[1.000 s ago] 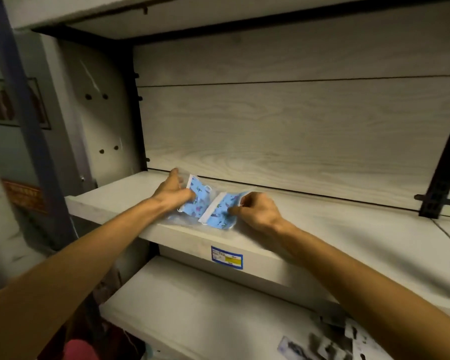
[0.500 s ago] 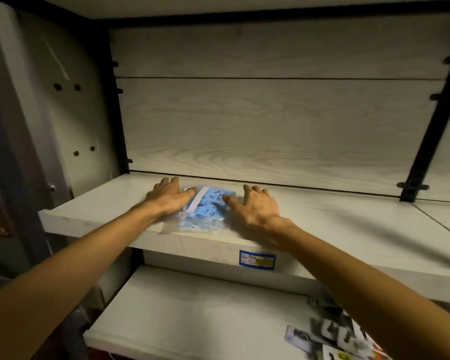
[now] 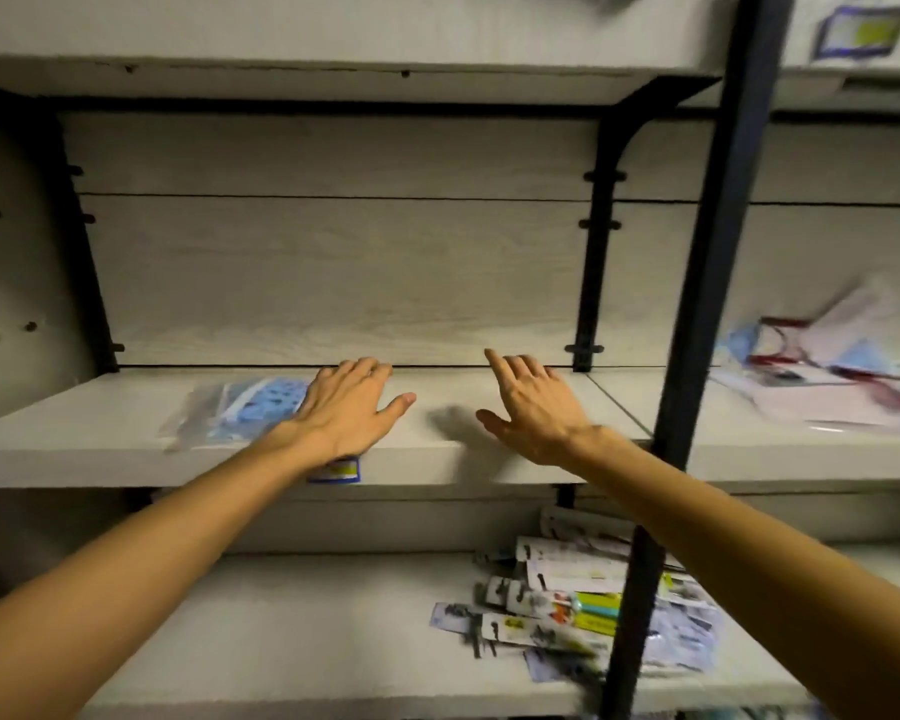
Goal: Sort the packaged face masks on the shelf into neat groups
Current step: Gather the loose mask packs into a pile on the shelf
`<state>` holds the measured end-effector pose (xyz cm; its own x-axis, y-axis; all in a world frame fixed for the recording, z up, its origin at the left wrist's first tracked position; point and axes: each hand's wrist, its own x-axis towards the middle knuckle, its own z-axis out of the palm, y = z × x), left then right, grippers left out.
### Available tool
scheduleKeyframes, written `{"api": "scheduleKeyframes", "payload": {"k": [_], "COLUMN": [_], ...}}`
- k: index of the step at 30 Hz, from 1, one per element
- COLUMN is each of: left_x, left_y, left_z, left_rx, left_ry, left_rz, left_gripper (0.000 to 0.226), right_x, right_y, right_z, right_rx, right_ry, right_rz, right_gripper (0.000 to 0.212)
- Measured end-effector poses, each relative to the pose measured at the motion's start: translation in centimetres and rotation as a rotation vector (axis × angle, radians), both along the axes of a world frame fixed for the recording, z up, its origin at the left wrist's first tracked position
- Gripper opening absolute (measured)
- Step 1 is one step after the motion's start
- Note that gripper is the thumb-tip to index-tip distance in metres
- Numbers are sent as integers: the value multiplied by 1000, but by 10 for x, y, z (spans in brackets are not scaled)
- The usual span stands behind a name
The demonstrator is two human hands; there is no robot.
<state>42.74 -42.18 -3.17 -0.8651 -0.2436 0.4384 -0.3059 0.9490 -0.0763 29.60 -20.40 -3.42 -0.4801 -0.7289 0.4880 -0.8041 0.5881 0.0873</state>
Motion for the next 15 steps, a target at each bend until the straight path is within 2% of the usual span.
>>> {"api": "scheduleKeyframes", "payload": {"k": [2,5,8,11,15], "left_x": [-9,-17,-28,-53,-95], "left_y": [53,136,215,283,351], "left_z": [-3,-8,-12,-13,-10], "left_rx": [-11,-94,-110,-142,-151], "left_ry": [30,137,153,114,80], "left_rz": [-65,-226,-401,-537,-597], "left_gripper": [57,39,34,35,42], "right_x": [5,7,-2,-18,-35], "right_y": [56,146,233,307,375], "right_z": [3,4,2,-1,-9], "right_rx": [7,-22,-128,-120,-42], "right_ry": [32,123,96,76,72], "right_rz": [44,84,-2,-128,-250], "right_gripper": [74,51,40,41,48]}}
